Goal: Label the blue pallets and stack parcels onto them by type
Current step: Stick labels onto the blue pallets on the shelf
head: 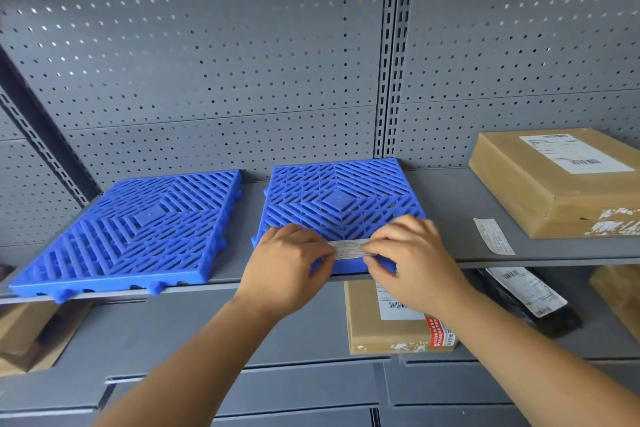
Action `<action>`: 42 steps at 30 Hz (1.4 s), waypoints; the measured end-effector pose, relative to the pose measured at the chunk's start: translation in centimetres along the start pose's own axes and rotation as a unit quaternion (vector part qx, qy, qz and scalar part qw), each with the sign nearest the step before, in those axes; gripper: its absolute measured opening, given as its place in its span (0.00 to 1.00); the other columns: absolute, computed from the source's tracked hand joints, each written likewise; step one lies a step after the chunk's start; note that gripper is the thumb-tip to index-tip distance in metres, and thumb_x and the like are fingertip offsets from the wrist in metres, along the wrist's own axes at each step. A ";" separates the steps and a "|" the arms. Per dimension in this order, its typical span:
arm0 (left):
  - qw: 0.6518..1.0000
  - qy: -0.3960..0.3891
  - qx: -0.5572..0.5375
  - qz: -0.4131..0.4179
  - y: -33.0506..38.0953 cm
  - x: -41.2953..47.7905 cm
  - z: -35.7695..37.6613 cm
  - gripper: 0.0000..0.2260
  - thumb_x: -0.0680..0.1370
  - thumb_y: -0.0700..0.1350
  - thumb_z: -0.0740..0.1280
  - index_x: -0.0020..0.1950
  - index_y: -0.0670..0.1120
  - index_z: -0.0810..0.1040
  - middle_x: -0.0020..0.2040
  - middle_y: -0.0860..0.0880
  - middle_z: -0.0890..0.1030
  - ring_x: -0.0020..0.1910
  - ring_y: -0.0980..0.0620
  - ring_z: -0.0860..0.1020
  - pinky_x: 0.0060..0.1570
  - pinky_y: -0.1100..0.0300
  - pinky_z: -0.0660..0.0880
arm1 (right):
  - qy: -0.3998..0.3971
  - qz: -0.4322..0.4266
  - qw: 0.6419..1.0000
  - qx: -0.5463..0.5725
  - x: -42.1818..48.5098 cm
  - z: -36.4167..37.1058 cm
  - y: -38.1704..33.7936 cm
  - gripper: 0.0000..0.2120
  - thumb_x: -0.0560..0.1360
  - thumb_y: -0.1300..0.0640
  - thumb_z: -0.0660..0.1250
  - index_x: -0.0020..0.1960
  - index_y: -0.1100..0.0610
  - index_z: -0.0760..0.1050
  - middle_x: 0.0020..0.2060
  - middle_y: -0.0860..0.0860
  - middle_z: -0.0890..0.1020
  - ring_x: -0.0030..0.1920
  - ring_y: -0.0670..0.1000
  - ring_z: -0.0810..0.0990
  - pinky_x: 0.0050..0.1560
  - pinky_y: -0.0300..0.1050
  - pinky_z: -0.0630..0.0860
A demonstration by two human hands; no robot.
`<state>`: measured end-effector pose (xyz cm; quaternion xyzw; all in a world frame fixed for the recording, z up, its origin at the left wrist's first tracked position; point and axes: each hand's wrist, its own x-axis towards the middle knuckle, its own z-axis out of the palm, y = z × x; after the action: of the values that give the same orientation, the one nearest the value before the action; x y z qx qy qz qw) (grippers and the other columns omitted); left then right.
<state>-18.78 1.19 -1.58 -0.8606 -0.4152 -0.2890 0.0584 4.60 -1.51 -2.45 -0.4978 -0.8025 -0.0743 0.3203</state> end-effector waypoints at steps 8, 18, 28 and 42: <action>0.999 -0.007 -0.026 -0.031 -0.5 -0.3 0.4 0.04 0.75 0.50 0.76 0.48 0.52 0.88 0.47 0.56 0.86 0.44 0.48 0.81 0.45 0.51 0.76 | 0.016 0.011 1.000 -0.010 -0.4 0.4 0.1 0.02 0.73 0.54 0.76 0.42 0.50 0.86 0.42 0.40 0.85 0.49 0.52 0.80 0.52 0.51 0.69; 0.997 -0.034 -0.015 -0.065 -0.1 0.0 -0.1 0.09 0.76 0.53 0.74 0.53 0.53 0.86 0.48 0.58 0.85 0.48 0.50 0.80 0.51 0.52 0.75 | 0.021 0.032 0.999 0.004 -0.3 -0.3 0.4 0.08 0.77 0.53 0.67 0.45 0.52 0.84 0.45 0.43 0.83 0.49 0.51 0.79 0.53 0.48 0.67; 0.992 -0.005 -0.034 -0.121 1.4 0.7 -0.2 0.10 0.76 0.53 0.70 0.55 0.53 0.85 0.51 0.56 0.84 0.50 0.50 0.81 0.54 0.52 0.74 | 0.050 0.125 0.991 -0.023 -0.2 -3.7 5.3 0.08 0.78 0.61 0.64 0.51 0.59 0.82 0.47 0.52 0.84 0.49 0.57 0.78 0.53 0.49 0.69; 0.998 -0.016 -0.051 -0.037 10.6 5.5 3.6 0.11 0.75 0.48 0.71 0.56 0.50 0.84 0.51 0.51 0.85 0.50 0.45 0.82 0.52 0.50 0.76 | 0.005 0.250 0.968 0.017 -6.0 -7.6 12.8 0.19 0.77 0.71 0.58 0.59 0.55 0.80 0.55 0.52 0.82 0.57 0.56 0.79 0.56 0.54 0.77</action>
<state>-6.55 -0.66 -0.08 -0.8514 -0.4320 -0.2976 -0.0032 20.53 -3.07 -2.62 -0.6765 -0.6522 0.0191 0.3416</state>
